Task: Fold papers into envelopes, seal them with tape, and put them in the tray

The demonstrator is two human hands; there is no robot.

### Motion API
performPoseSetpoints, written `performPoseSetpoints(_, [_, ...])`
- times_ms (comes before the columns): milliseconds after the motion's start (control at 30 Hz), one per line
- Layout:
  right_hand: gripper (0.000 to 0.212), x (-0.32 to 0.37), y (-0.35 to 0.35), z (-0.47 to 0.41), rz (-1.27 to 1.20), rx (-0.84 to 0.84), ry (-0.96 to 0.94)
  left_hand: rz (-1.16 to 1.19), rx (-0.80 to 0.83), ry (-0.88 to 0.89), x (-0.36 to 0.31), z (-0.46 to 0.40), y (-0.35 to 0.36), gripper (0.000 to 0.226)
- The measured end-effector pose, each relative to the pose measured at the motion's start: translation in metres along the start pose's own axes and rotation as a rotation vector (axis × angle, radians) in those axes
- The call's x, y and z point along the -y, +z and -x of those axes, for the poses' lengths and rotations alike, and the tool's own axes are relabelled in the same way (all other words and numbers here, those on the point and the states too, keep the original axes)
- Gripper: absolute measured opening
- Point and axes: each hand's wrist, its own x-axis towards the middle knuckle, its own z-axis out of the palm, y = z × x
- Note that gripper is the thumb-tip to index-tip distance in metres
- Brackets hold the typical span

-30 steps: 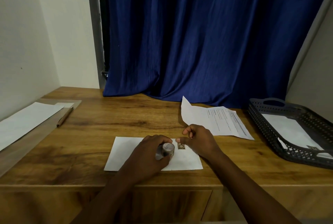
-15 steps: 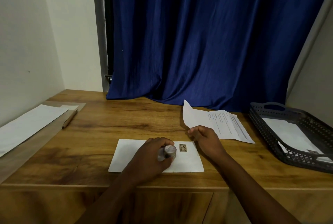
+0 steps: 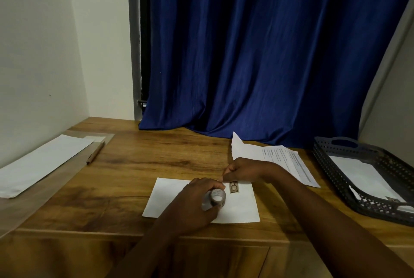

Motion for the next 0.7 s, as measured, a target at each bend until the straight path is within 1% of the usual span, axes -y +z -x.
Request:
performPoseSetpoints(33, [0.054,0.002,-0.004,0.0,-0.005,0.049,-0.013,0.005,0.003,0.001,0.0,0.0,0.0,0.048])
performPoseSetpoints(133, [0.037,0.003,-0.014,0.005,-0.063,0.214,-0.029,0.022,0.001,0.013,-0.001,-0.003,0.0,0.045])
performPoseSetpoints(167, [0.036,0.002,-0.015,0.007,-0.082,0.249,-0.016,0.031,-0.006,0.02,-0.001,-0.003,-0.001,0.045])
performPoseSetpoints(233, [0.03,0.001,-0.016,0.01,-0.107,0.262,0.031,0.038,-0.04,0.039,0.0,-0.003,-0.002,0.046])
performPoseSetpoints(333, [0.02,-0.002,-0.015,0.018,-0.152,0.234,0.083,0.03,-0.169,0.073,0.0,-0.001,-0.004,0.047])
performPoseSetpoints(400, [0.024,-0.004,-0.016,0.028,-0.168,0.212,0.098,0.014,-0.292,0.092,0.0,0.0,-0.007,0.047])
performPoseSetpoints(500, [0.032,-0.013,-0.024,0.045,-0.187,0.163,0.093,0.069,-0.431,0.097,0.004,-0.001,-0.009,0.037])
performPoseSetpoints(600, [0.035,-0.028,-0.036,0.065,-0.256,0.042,0.085,0.127,-0.459,0.014,0.006,0.0,-0.009,0.04])
performPoseSetpoints(700, [0.032,-0.044,-0.051,0.092,-0.324,-0.106,0.073,0.227,-0.462,-0.114,0.006,-0.002,-0.01,0.043])
